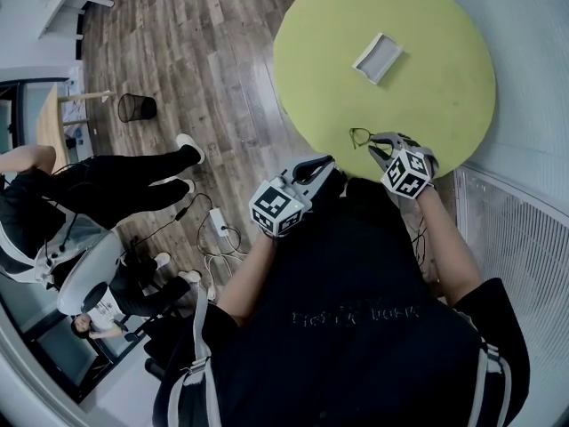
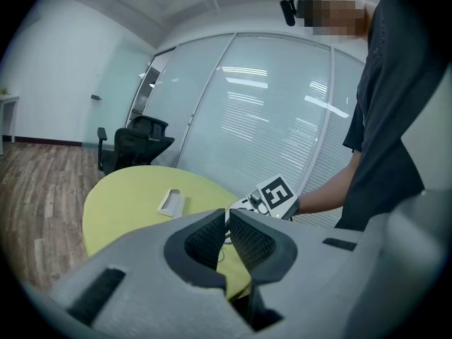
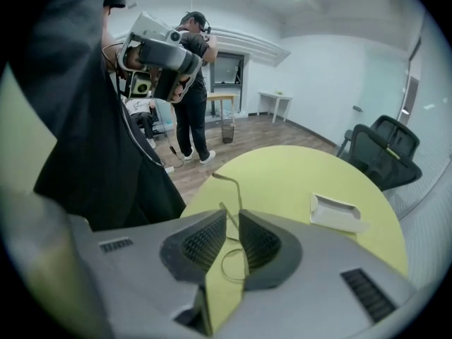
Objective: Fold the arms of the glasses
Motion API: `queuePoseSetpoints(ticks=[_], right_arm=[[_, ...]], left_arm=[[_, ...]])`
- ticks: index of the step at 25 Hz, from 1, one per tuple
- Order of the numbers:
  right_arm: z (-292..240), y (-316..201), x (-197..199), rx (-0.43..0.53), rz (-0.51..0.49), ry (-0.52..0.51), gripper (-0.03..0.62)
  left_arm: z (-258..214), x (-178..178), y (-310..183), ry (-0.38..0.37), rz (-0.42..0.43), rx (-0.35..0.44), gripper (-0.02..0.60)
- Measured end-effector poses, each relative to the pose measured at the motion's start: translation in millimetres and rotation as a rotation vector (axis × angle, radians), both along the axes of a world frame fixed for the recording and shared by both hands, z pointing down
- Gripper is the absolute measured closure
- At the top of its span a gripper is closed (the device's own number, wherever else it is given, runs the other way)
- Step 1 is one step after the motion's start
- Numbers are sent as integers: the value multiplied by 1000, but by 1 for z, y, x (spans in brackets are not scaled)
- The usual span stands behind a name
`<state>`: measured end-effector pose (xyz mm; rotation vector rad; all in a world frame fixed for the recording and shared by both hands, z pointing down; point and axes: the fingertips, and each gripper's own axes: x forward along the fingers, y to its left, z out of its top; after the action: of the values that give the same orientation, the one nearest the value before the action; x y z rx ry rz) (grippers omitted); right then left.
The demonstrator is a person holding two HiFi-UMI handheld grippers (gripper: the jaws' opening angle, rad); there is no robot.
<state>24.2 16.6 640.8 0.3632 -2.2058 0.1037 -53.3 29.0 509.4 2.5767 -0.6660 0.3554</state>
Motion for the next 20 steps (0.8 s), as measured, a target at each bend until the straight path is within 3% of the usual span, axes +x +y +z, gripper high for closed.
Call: queuePoseSetpoints(ticks=[8, 20], right_arm=[[43, 1, 12, 5, -126, 205, 559], [57, -10, 10, 6, -142, 219, 560]], left_arm=[[2, 0, 0, 20, -20, -17, 548], [4, -1, 0, 14, -44, -28, 548]])
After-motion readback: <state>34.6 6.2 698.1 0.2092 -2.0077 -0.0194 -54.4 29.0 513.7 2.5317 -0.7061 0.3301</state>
